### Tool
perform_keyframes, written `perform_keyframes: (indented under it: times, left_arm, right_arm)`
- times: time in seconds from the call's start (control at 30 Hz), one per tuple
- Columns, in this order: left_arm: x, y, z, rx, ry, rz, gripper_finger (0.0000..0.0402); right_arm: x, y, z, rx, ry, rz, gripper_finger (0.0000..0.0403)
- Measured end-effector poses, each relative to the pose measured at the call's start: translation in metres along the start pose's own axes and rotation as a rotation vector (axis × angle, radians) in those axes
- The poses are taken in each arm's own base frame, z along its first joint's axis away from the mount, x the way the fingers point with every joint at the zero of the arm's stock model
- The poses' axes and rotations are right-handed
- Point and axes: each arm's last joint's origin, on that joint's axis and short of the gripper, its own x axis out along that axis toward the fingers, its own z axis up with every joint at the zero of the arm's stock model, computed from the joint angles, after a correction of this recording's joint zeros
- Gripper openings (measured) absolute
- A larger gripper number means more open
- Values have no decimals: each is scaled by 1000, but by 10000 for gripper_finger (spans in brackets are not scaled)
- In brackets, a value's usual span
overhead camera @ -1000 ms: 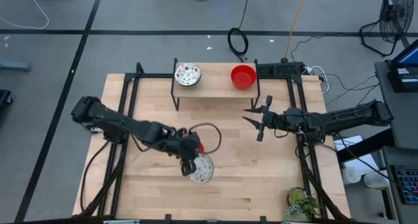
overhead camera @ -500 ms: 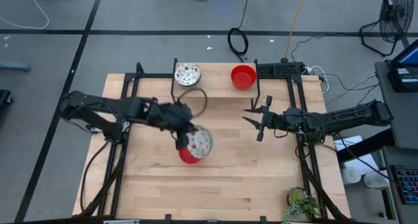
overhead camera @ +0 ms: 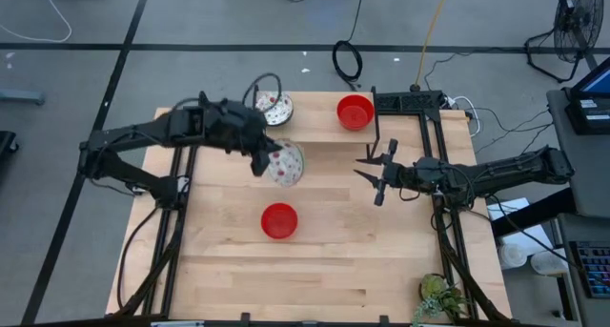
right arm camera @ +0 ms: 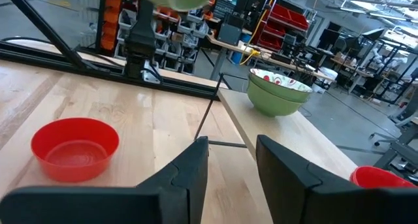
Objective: Pick & Place Mini bowls
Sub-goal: Stack the white patterned bowl on the white patterned bowls on the shelf
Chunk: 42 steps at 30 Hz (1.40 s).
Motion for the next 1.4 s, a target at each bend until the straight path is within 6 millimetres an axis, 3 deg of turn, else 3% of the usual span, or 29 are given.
perform_keyframes:
  times: [0.1,0.43,0.67,0.87,1.1,1.4]
  left_arm:
    - [-12,9,12,9,-24,42,10]
    - [-79,44,70,59,-292,267,10]
    - [-98,89,78,-6,-328,503,10]
    - [-75,137,84,-71,-252,615,10]
    - [-29,194,83,-133,-120,545,10]
    - [-6,221,68,-214,39,490,10]
  right_arm:
    - [0,-1,0,0,8,-26,116]
    - [2,-9,-4,-6,42,-86,116]
    - [2,-9,-5,-2,46,-85,116]
    - [3,-10,-5,-5,51,-96,116]
    - [4,-17,-7,10,77,-183,116]
    - [4,-17,-10,20,104,-180,116]
